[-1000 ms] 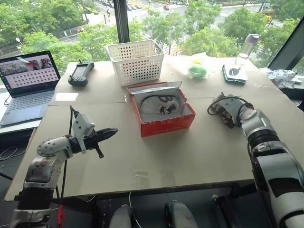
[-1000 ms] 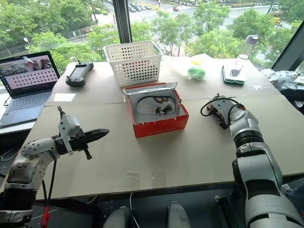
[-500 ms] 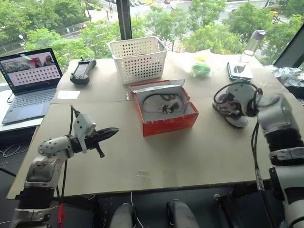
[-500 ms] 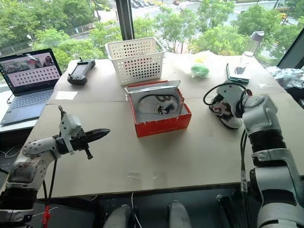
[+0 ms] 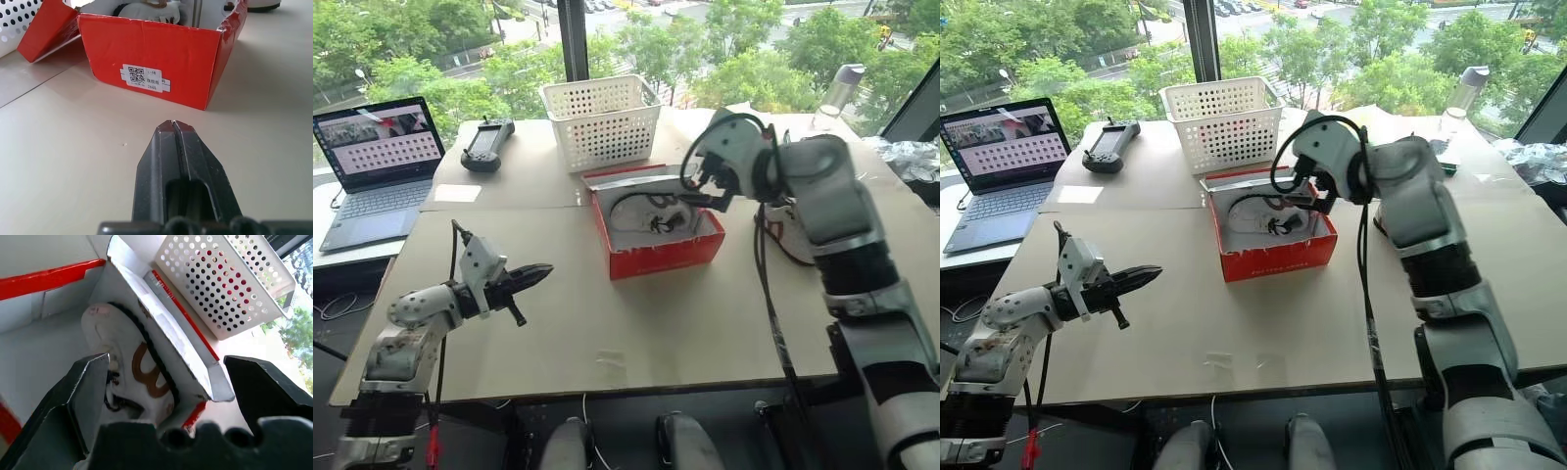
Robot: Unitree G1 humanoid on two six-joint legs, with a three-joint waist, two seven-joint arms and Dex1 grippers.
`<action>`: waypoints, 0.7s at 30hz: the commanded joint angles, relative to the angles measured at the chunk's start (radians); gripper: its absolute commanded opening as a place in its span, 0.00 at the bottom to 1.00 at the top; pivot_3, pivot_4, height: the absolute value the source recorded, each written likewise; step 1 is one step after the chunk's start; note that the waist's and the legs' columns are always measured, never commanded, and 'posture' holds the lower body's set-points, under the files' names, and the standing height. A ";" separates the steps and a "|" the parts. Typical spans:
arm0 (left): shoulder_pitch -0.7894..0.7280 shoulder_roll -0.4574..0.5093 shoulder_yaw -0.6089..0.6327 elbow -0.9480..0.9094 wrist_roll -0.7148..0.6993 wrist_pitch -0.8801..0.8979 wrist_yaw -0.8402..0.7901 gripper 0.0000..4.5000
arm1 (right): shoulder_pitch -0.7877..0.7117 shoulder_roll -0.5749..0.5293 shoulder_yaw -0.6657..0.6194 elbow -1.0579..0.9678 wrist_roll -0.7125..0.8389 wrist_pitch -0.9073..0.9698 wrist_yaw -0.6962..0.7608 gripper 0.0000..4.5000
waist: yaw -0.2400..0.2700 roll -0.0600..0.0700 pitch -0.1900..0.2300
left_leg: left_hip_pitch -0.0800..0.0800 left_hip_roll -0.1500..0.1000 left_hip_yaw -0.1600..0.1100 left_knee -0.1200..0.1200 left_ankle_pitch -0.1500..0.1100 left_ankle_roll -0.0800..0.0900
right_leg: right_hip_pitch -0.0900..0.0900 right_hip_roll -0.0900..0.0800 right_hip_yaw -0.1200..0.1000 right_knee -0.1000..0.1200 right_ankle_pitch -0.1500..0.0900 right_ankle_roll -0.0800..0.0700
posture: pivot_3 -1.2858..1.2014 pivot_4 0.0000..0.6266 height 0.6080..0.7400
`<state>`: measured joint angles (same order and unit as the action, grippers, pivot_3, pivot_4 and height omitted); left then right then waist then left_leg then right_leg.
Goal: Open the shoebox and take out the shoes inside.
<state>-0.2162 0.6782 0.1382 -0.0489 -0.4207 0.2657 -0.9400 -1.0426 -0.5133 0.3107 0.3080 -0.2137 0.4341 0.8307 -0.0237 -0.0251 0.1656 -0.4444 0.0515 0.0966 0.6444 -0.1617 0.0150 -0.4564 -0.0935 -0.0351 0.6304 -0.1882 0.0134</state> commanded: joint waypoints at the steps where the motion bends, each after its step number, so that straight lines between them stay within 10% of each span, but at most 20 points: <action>1: 0.003 0.013 0.022 -0.033 -0.002 0.001 0.008 0.00 | -0.012 0.002 0.005 0.120 -0.060 -0.109 -0.107 0.99 | 0.010 0.000 0.000 | -0.002 0.000 0.001 0.000 0.000 0.000 | -0.001 -0.001 0.000 -0.001 0.001 -0.001 | 0.52 0.24 0.95; 21: 0.007 0.022 0.042 -0.040 -0.014 0.010 0.020 0.00 | -0.090 0.049 0.054 0.447 -0.184 -0.320 -0.228 0.99 | -0.013 0.000 0.000 | -0.001 0.001 -0.001 0.000 0.000 0.000 | 0.000 0.001 -0.001 0.000 0.001 0.002 | 0.52 0.24 0.95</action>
<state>-0.2041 0.6944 0.1558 -0.0658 -0.4308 0.2861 -0.9259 -1.0926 -0.4775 0.3711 0.7382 -0.3832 0.1386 0.6435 -0.0363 -0.0252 0.1657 -0.4459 0.0520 0.0960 0.6443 -0.1616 0.0154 -0.4568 -0.0922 -0.0360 0.6302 -0.1873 0.0153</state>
